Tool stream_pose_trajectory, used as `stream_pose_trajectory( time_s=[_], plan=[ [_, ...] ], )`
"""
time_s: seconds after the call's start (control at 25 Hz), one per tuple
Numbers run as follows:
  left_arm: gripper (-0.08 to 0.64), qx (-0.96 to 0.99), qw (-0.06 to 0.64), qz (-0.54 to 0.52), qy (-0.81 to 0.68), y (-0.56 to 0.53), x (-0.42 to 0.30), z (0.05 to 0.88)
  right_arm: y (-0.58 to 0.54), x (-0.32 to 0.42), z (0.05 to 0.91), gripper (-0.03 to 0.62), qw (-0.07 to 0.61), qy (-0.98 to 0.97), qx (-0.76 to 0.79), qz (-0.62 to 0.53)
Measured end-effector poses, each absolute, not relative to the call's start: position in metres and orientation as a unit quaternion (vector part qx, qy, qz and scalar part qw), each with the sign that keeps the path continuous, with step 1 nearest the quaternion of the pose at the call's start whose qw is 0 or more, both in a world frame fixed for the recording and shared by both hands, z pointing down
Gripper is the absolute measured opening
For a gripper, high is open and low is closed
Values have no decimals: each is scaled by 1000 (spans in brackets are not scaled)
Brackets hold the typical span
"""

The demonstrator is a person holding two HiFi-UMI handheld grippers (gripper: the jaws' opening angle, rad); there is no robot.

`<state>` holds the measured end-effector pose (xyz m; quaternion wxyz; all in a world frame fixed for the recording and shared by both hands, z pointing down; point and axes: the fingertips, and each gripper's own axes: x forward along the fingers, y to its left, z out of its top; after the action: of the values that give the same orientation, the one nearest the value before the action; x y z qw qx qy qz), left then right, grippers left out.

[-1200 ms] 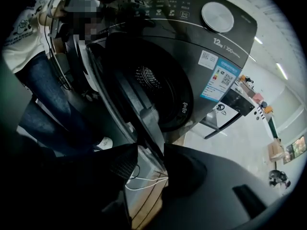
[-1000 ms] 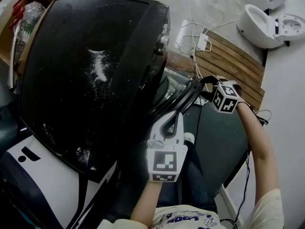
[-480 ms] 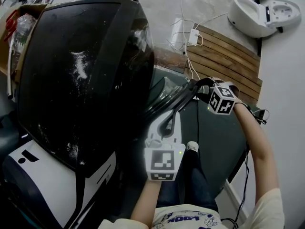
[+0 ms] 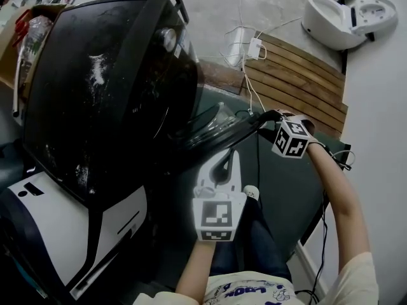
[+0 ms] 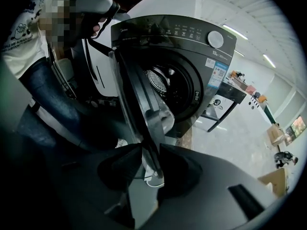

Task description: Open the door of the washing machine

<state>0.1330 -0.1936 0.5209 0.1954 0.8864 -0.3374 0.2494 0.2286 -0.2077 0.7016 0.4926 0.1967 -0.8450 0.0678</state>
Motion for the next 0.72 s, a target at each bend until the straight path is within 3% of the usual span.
stream_pose_trajectory(
  time_s=[0.72],
  plan=[
    [2, 865, 193, 245, -393, -89, 128, 512, -95, 221, 699, 91, 456, -862, 195, 105]
  ],
)
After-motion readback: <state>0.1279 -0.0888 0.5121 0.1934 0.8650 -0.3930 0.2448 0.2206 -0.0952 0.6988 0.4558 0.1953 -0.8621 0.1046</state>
